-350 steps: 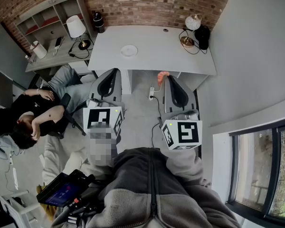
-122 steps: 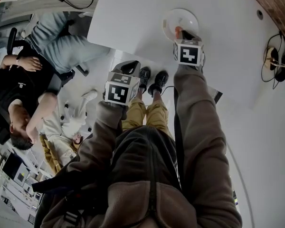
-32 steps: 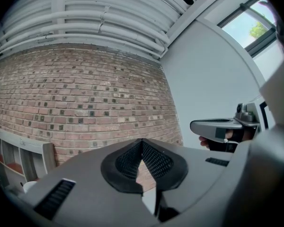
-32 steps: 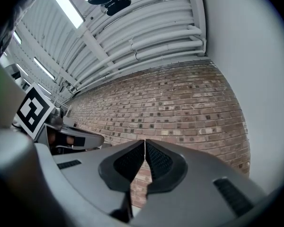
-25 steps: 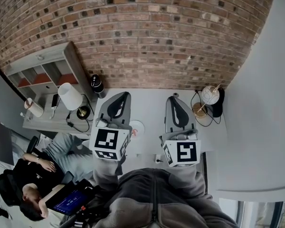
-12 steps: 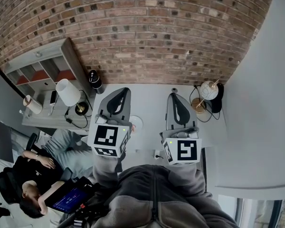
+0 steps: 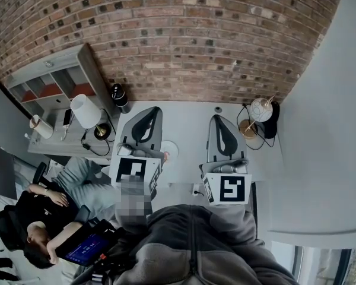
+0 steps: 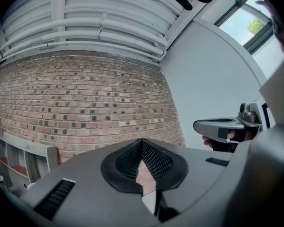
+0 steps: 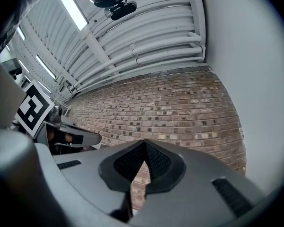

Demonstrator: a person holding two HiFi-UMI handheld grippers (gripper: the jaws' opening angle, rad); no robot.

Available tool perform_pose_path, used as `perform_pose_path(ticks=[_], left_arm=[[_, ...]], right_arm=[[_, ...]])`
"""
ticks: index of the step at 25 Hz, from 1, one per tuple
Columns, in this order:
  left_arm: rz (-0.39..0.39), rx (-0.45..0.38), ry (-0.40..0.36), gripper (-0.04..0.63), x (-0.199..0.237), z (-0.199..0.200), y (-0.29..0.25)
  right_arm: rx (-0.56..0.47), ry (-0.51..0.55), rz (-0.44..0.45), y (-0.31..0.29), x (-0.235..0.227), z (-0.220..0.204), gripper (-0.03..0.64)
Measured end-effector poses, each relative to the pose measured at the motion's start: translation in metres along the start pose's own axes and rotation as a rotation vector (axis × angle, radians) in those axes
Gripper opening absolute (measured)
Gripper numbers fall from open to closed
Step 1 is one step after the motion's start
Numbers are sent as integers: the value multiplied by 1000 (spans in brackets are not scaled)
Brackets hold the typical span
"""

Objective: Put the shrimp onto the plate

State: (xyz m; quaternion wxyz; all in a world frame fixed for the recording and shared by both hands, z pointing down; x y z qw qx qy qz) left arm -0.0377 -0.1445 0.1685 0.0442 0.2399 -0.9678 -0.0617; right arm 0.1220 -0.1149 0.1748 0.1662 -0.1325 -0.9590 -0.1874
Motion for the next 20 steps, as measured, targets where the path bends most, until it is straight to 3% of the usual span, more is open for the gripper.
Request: perform_pose_path(ticks=[13, 20], left_arm=[[-19, 52, 8, 5, -4, -14, 14], [-58, 238, 86, 5, 12, -68, 6]], right_arm=[[24, 21, 16, 14, 18, -1, 0], [41, 28, 15, 13, 33, -1, -2]])
Point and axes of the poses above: the fingertips, and each gripper's own axes: y backward along the fingers, x to its left, z out of its top, the point moved 4 cm from there along y, backward along the fingers, and after that the axes turned 13 degrees about y, right-handed, at the moved point
